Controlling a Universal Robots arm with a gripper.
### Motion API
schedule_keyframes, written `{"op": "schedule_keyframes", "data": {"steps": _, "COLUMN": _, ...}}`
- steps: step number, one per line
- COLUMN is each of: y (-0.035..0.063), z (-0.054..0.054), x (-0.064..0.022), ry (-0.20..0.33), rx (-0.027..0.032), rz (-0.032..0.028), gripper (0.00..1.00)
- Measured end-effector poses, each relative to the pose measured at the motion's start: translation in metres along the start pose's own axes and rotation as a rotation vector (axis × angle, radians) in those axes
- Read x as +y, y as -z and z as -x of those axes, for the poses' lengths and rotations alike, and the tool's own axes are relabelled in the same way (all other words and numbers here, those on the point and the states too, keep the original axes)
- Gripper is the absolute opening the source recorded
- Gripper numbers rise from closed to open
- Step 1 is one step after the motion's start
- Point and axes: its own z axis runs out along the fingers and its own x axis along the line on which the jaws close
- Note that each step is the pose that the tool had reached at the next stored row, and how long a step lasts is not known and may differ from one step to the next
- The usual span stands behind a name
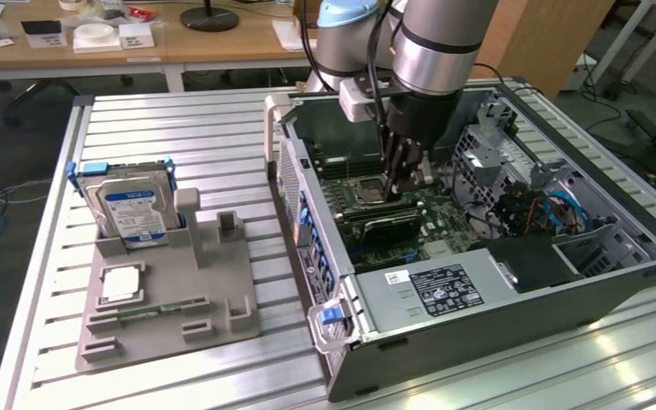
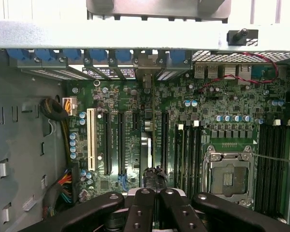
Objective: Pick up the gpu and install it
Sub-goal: 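Press down on the gpu until it lock into place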
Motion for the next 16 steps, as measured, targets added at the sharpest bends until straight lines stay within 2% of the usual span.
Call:
{"op": "schedule_keyframes", "data": {"steps": 11, "y": -0.0028, "z": -0.0001, "x": 0.0001, "ry": 0.000, "rx": 0.0001, "rz": 0.0001, "gripper": 0.11}}
{"op": "schedule_keyframes", "data": {"steps": 16, "y": -0.0074, "z": -0.0001, "x": 0.0002, "ry": 0.000, "rx": -0.0005, "rz": -0.0001, "gripper": 0.11}}
